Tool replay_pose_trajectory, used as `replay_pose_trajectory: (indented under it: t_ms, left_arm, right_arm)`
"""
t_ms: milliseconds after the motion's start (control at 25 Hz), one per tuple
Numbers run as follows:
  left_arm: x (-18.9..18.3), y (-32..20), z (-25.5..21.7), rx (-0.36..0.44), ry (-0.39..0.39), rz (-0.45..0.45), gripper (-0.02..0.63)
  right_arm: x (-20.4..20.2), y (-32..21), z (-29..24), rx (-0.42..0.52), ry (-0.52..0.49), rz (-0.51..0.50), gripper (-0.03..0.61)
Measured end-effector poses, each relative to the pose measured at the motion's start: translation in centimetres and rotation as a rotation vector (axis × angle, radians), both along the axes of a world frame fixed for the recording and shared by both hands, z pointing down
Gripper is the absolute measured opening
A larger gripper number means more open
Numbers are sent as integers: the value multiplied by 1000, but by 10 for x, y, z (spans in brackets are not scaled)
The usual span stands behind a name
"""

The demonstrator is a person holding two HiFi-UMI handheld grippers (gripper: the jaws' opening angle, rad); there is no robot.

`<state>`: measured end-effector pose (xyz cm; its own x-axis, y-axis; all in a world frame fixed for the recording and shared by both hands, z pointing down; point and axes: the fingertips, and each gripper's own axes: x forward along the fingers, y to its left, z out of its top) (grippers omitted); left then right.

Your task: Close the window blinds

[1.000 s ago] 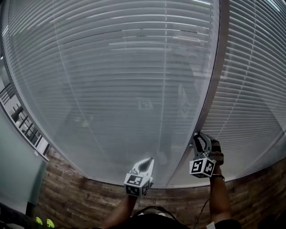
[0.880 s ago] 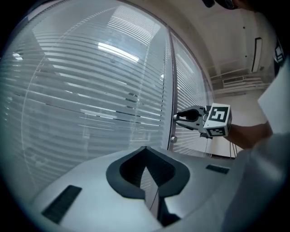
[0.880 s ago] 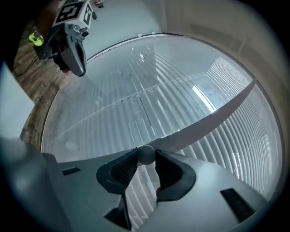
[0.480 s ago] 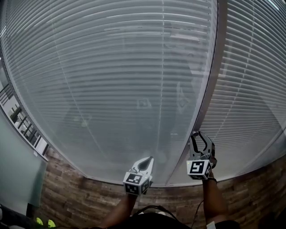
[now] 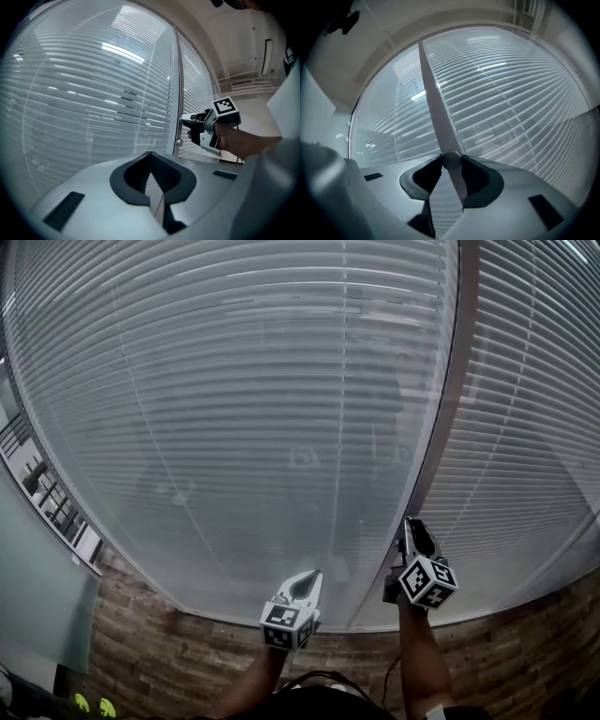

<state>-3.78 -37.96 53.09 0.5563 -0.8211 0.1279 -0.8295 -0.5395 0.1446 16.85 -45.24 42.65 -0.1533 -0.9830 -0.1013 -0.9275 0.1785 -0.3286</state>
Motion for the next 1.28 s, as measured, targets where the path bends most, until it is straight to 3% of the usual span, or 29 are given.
replay_pose_trajectory:
  t_ms: [120,240,480,1040,1160,1280]
  left_arm:
    - [-3,-1,-4,-2,7,-20,-6]
    - [-7,1,-4,-6,6,-25,-6]
    - [-6,3,2,-8,-6,-17,-6]
    - [3,7,10,-17,-47,-3,-6]
    - [3,6,5,-13,-56,-10,-6]
    - [3,6,7,-10,-68,-10,-6]
  right_arm:
    - [3,-2,0,12,-101,-24,129]
    - [1,0,0,14,-61,-15,128]
    - [-3,1,0,11,275,12,127]
    - [-20,2,1,90,1284,61,127]
    - [-21,1,3,109,1428,58,127]
    - [-21,1,4,124,1488,60,127]
